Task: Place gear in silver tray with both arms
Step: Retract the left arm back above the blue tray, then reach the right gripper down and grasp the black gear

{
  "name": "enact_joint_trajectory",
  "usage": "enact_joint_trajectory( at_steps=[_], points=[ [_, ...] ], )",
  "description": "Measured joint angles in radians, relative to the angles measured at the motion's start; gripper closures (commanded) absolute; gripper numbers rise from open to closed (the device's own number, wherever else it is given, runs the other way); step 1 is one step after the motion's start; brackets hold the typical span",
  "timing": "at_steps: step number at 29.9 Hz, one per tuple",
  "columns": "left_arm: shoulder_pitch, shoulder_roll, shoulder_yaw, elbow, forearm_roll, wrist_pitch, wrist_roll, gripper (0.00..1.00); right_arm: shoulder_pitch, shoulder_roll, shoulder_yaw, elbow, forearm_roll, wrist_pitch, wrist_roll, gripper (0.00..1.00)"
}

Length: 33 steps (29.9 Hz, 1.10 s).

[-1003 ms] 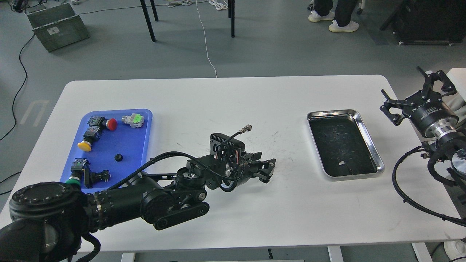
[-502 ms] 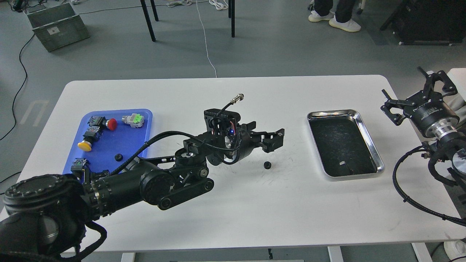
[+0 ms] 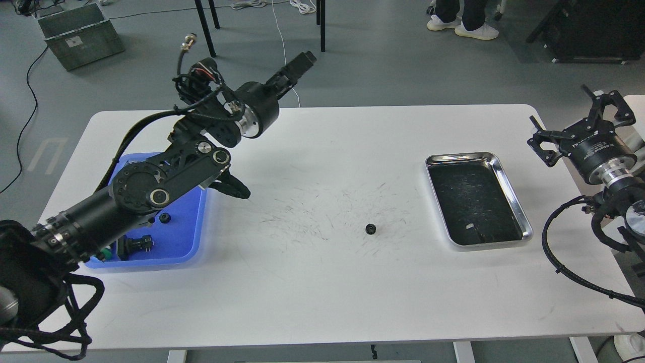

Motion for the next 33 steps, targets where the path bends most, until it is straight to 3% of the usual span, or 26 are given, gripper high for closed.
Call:
enact_joint_trajectory(
  at_steps=[5,11,17,25,30,33],
  points=[
    [0.064,0.109,-0.055,0.003,-0.269,0.002,-0.077,0.02,0.021,0.001,0.000,0.011,0.000,0.004,-0.002,0.01],
    [0.156,0.139,-0.205,0.035,-0.416,-0.010,-0.109,0.02,0.076,0.001,-0.008,0.012,-0.002,-0.003,-0.005,0.01],
    [0.207,0.143,-0.277,0.086,-0.606,-0.129,-0.161,0.02,0.145,0.024,-0.063,0.010,-0.004,-0.004,-0.007,0.01],
    [0.212,0.128,-0.288,0.220,-0.706,-0.210,-0.167,0.02,0.381,0.013,-0.371,0.036,-0.102,-0.007,-0.017,0.01],
    [0.208,0.131,-0.294,0.253,-0.727,-0.239,-0.165,0.02,0.518,0.014,-0.560,0.078,-0.179,-0.006,-0.066,0.01],
    [0.206,0.137,-0.301,0.262,-0.777,-0.267,-0.165,0.02,0.646,0.021,-0.774,0.087,-0.197,-0.007,-0.076,0.01]
  ],
)
